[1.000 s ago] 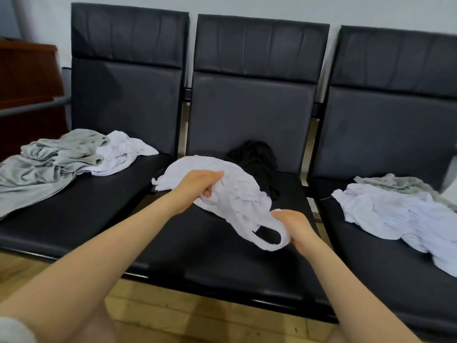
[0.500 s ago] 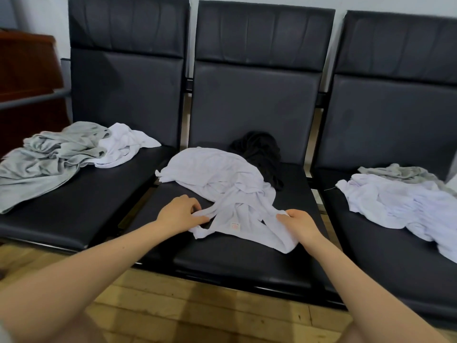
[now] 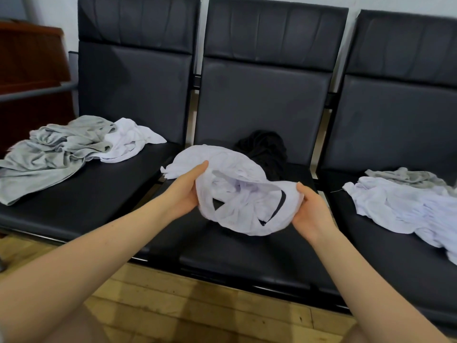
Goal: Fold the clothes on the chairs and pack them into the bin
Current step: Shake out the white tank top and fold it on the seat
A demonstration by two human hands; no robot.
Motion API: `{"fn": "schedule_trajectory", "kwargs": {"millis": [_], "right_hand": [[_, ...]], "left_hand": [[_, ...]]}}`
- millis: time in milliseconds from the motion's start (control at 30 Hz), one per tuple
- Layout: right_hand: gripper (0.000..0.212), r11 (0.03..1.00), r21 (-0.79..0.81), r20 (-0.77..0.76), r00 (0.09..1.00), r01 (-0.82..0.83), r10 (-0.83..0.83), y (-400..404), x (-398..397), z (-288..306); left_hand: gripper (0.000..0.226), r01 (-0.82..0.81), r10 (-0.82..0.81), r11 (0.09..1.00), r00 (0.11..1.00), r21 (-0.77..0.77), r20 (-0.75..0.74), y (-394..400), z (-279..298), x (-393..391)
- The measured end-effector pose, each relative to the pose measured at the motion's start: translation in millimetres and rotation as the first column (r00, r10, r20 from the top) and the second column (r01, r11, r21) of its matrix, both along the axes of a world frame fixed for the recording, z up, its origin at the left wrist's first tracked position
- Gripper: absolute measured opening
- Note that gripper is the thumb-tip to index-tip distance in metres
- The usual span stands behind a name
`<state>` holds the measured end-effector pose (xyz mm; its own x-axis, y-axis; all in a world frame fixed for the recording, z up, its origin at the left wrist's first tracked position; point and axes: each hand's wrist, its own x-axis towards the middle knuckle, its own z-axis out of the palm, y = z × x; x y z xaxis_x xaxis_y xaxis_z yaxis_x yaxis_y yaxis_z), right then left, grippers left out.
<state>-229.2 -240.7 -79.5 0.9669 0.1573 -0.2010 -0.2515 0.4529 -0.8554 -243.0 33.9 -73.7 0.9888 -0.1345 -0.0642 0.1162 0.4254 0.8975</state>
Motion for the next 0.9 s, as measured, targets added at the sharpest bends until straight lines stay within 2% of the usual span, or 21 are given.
{"fn": "schedule_trajectory", "kwargs": {"millis": [67,133,333,467,567,667,733,833,900], "right_hand": [[0.042,1.000,-0.001,0.015,0.999,0.031,-0.031,1,-2,3],[0.041,0.999,0.002,0.007,0.999,0.038,-0.038,1,-2,4],[0.035,0.999,0.017,0.010,0.999,0.039,-0.039,-1,-1,2],[0.027,0.983,0.166,0.074,0.993,0.079,-0.093,-8,2,7],[0.033,0.959,0.273,0.117,0.987,0.071,-0.106,-12,4,14],[0.018,0.930,0.367,0.086,0.994,0.031,-0.068,-11,5,23],[0.017,0.907,0.421,0.068,0.996,0.017,-0.050,-11,10,36],[0.025,0.937,0.348,0.132,0.991,-0.029,-0.019,-9,20,79],[0.025,0.960,0.278,0.192,0.979,0.010,-0.066,-5,26,117]], "left_hand": [[0.043,0.035,-0.037,0.999,0.998,0.022,0.051,-1,7,0],[0.034,-0.005,0.002,0.999,0.997,0.048,0.079,-1,13,1],[0.036,0.012,-0.017,1.000,0.986,0.027,0.165,3,24,0],[0.035,-0.009,0.016,0.999,0.979,-0.035,0.205,12,31,2],[0.035,-0.002,0.008,1.000,0.977,-0.027,0.215,16,32,4],[0.042,-0.017,0.022,0.999,0.976,-0.028,0.215,15,32,7],[0.040,-0.077,0.087,0.996,0.967,-0.052,0.238,10,47,10],[0.030,-0.104,0.110,0.994,0.919,-0.037,0.377,4,90,18],[0.036,-0.122,0.118,0.992,0.883,-0.022,0.453,-1,122,23]]}}
